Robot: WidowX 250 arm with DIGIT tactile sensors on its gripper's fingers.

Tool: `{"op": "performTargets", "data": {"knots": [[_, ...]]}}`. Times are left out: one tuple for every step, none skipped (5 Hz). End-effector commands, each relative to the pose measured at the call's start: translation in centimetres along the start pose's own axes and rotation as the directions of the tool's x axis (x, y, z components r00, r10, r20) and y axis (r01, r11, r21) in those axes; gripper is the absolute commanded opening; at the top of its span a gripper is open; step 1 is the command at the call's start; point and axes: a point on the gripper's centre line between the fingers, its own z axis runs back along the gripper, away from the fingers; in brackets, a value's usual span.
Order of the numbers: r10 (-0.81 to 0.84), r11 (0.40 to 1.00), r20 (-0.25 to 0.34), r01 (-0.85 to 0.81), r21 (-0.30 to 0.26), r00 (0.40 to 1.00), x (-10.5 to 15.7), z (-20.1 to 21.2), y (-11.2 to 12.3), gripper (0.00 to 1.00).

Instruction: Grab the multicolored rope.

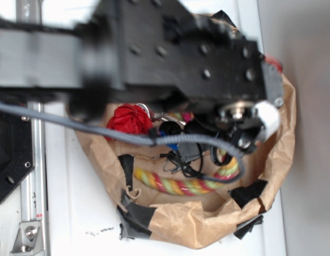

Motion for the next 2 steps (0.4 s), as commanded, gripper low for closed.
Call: {"op": "performTargets", "data": {"knots": [[0.224, 0.973, -0.031, -0.222, 0.056, 0.974, 0.09, 8.19, -0.74, 0.00], [0.277, 0.959, -0.043, -0.273, 0.077, 0.960, -0.22, 7.95, -0.87, 0.00]]}}
